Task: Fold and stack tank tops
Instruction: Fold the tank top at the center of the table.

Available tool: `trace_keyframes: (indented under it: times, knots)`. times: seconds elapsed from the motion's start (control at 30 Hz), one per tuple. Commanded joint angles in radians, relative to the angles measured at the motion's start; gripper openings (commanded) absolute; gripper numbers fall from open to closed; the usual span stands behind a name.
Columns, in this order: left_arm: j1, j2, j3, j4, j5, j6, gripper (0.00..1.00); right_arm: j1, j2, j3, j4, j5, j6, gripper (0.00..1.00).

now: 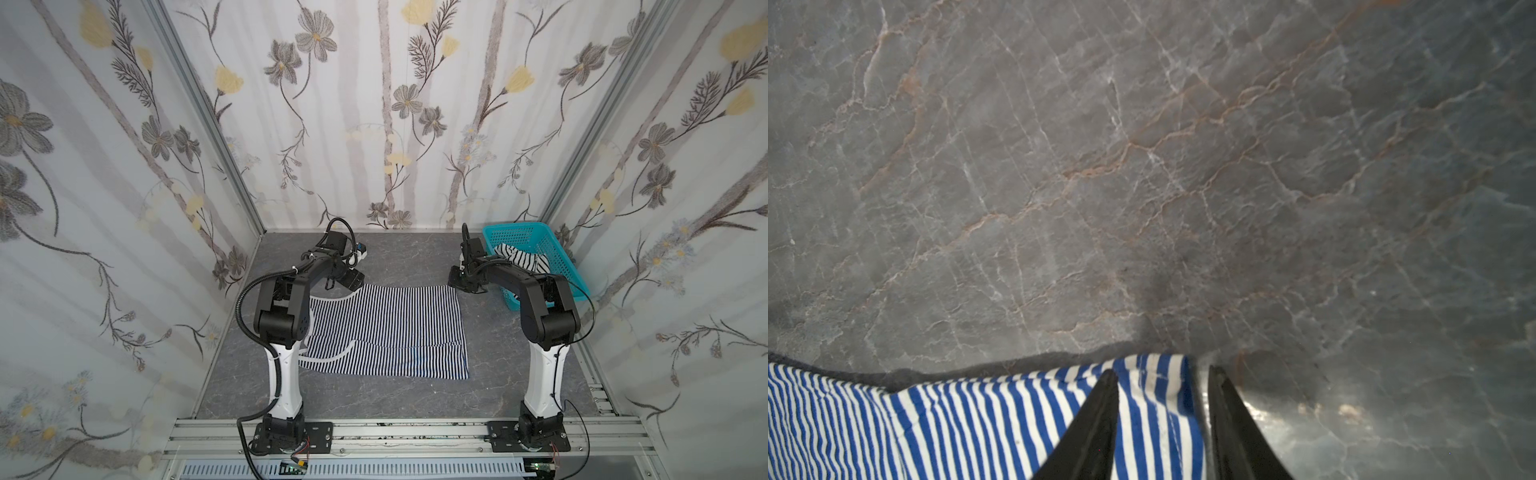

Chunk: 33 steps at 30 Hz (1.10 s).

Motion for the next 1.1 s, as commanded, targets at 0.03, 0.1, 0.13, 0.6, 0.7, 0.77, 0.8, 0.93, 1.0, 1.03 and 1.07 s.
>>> trace_keyframes:
  times: [0.03, 0.1, 0.13, 0.6, 0.7, 0.77, 0.8, 0.93, 1.0, 1.03, 1.07]
  knots:
    - [0.006, -0.013, -0.016, -0.001, 0.044, -0.024, 0.77, 0.008, 0.013, 0.011, 0.001, -0.017, -0.020, 0.31]
    - [0.007, -0.014, -0.021, -0.001, 0.050, -0.026, 0.78, 0.012, 0.011, 0.013, -0.002, -0.012, -0.022, 0.28]
    - [0.007, -0.013, -0.022, -0.001, 0.053, -0.028, 0.78, 0.012, 0.011, 0.012, -0.003, -0.010, -0.022, 0.25]
    - [-0.024, 0.011, -0.022, -0.002, 0.046, -0.025, 0.78, 0.018, -0.044, 0.004, 0.005, 0.008, -0.033, 0.03]
    - [-0.026, 0.040, 0.013, -0.002, 0.041, -0.041, 0.78, 0.022, -0.056, 0.000, 0.008, 0.007, -0.033, 0.03]
    - [-0.027, 0.055, 0.028, -0.002, 0.039, -0.046, 0.75, 0.024, -0.062, -0.004, 0.010, 0.006, -0.031, 0.02]
    - [-0.028, 0.058, 0.033, -0.004, 0.037, -0.046, 0.73, 0.024, -0.065, -0.006, 0.009, 0.007, -0.030, 0.02]
    - [-0.036, 0.058, 0.023, -0.005, 0.025, -0.034, 0.59, 0.024, -0.071, -0.012, 0.014, 0.009, -0.028, 0.02]
    - [-0.038, 0.055, 0.017, -0.007, 0.024, -0.031, 0.51, 0.024, -0.069, -0.012, 0.016, 0.006, -0.029, 0.02]
    - [-0.040, 0.056, 0.014, -0.007, 0.024, -0.030, 0.46, 0.024, -0.067, -0.012, 0.015, 0.006, -0.028, 0.02]
    - [-0.041, 0.055, 0.011, -0.007, 0.023, -0.029, 0.44, 0.023, -0.066, -0.013, 0.016, 0.004, -0.029, 0.02]
